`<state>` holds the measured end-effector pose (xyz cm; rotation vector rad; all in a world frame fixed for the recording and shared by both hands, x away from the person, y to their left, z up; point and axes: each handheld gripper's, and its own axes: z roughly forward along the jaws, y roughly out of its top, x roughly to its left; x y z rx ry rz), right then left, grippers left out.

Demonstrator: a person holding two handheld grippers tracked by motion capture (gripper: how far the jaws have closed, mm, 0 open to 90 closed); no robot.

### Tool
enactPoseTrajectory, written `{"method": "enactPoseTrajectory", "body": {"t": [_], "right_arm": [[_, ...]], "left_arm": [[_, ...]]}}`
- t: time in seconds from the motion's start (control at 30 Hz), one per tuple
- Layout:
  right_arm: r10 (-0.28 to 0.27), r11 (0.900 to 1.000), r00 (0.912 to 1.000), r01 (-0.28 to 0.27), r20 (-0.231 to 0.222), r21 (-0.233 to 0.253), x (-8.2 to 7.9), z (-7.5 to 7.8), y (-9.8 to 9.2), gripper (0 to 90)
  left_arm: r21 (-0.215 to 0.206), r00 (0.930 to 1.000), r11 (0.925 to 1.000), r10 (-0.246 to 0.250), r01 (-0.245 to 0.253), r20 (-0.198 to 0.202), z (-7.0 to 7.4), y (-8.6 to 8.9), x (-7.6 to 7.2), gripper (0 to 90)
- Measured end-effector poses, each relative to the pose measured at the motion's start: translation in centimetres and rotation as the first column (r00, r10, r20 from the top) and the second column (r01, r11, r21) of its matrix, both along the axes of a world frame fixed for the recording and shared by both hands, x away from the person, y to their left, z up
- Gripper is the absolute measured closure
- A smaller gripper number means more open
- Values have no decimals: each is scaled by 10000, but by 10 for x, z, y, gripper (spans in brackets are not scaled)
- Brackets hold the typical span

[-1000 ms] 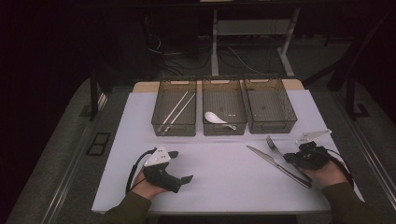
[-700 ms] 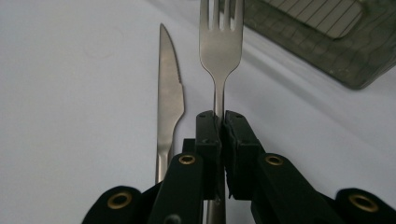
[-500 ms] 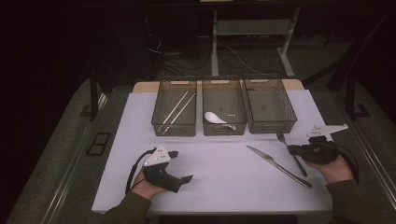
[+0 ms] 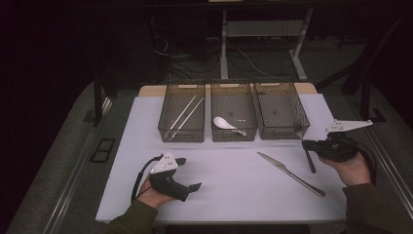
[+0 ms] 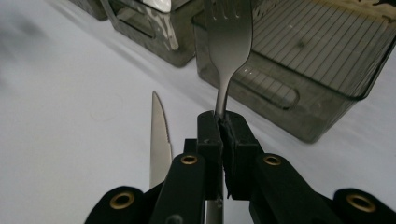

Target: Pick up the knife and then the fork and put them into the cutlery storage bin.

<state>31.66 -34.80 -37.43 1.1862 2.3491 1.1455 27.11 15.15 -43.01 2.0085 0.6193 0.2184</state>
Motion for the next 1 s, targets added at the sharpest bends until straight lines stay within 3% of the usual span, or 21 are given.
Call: {"method": "enactPoseTrajectory", "body": {"t": [0.37,0.67,1.0], "right_arm": [[-255,9990,9994,246,225,374,19,17,1,863],[-562,9976,9975,544,424,430,40,38,4,865],[-829,9961,9956,814,447,352,63,51,11,867]], "left_arm": [[-17,10000,10000,-7,7,-31,0,0,0,0],[-42,10000,10000,-7,6,-22,0,0,0,0],[-57,10000,10000,-63,63,18,0,0,0,0]]}}
